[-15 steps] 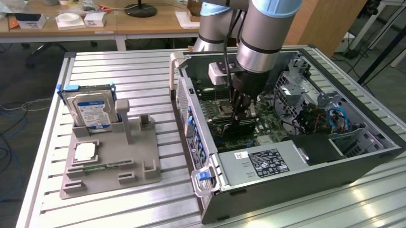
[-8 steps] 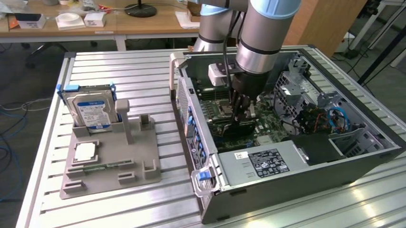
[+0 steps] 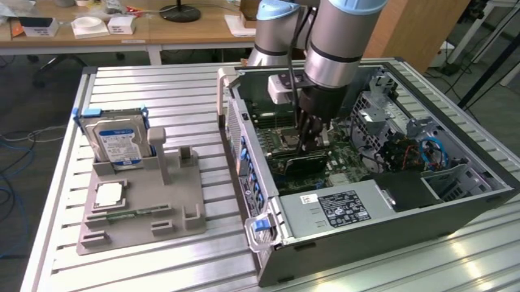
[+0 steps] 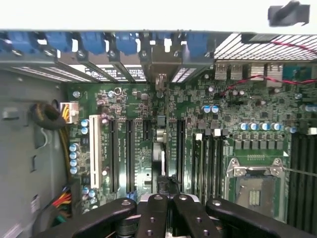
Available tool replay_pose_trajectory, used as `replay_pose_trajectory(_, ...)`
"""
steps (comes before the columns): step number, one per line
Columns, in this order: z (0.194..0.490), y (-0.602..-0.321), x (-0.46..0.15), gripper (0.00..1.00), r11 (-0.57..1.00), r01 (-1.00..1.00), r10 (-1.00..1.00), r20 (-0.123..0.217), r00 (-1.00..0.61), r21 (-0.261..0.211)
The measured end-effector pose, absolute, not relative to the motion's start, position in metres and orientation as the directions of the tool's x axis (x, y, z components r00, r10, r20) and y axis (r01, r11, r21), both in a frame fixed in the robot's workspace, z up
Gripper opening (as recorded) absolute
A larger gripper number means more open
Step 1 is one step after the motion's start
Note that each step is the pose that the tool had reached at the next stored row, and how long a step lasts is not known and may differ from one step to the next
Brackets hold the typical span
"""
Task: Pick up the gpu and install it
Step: 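Press down on the gpu until it lock into place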
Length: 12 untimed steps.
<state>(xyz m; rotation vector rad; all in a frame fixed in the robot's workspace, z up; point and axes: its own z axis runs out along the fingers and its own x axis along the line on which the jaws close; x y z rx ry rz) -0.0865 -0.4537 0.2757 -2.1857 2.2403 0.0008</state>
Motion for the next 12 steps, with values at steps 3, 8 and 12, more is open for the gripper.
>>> replay_pose_trajectory(3, 0.286, -0.454, -0.087, 0.11, 0.025, -1.000, -1.000, -0.008, -0.025, -0.008)
replay_pose_trajectory(8, 0.293, -0.454, -0.087, 0.11, 0.025, -1.000, -1.000, -0.009, -0.025, -0.008)
replay_pose_trajectory(12, 0.293, -0.454, -0.087, 0.11, 0.025, -1.000, -1.000, -0.008, -0.025, -0.008)
